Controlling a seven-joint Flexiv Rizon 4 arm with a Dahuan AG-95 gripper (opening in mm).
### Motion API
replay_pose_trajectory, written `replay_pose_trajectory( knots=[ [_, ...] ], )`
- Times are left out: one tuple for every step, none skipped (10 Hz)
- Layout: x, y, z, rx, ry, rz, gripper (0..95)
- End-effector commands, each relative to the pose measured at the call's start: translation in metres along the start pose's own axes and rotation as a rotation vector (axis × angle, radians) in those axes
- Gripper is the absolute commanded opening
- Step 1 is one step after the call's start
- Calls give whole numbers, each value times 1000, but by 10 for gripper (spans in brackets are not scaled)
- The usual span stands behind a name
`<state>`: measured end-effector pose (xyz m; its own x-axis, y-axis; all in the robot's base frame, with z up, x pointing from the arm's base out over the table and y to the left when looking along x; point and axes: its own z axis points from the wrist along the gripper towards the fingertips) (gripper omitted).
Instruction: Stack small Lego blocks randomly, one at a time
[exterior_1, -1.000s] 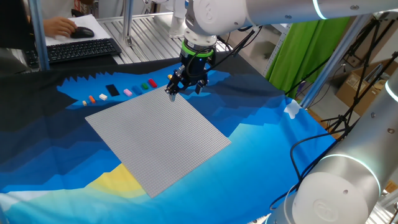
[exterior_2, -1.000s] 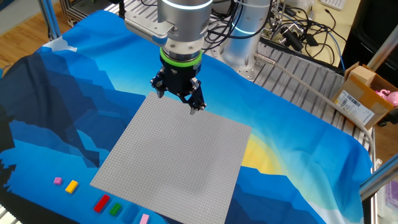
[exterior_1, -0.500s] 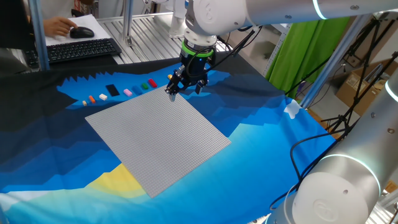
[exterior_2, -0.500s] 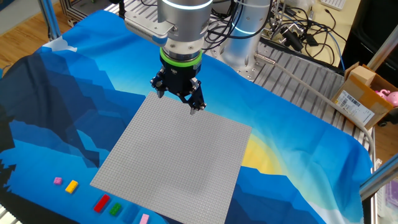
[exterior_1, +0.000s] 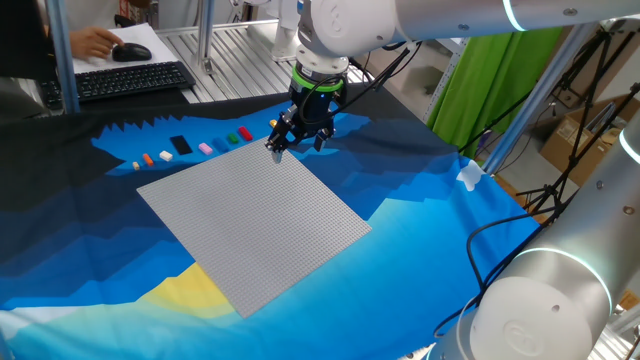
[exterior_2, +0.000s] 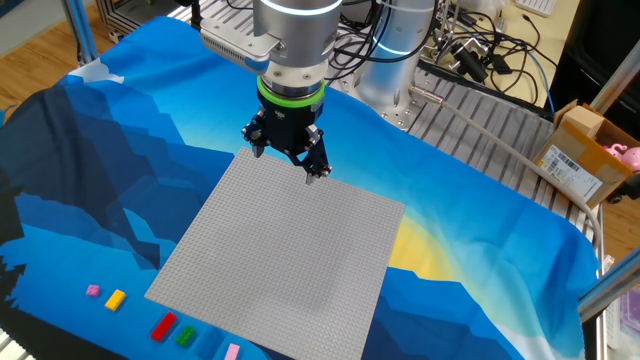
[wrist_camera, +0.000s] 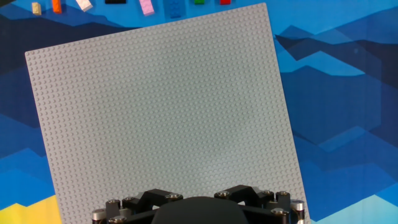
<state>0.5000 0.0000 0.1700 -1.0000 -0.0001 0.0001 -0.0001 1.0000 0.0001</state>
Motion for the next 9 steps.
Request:
replay_pose_trajectory(
  knots=[
    [0,0,0,-30,-6,42,0],
    [5,1,3,-29,-8,42,0],
    [11,2,7,-26,-16,42,0],
    [15,3,8,-27,-17,40,0],
    [17,3,9,-28,-20,39,0],
    [17,3,10,-28,-20,36,0],
    [17,3,10,-28,-20,35,0],
    [17,3,11,-27,-20,33,0],
    [17,4,11,-27,-21,32,0]
  ],
)
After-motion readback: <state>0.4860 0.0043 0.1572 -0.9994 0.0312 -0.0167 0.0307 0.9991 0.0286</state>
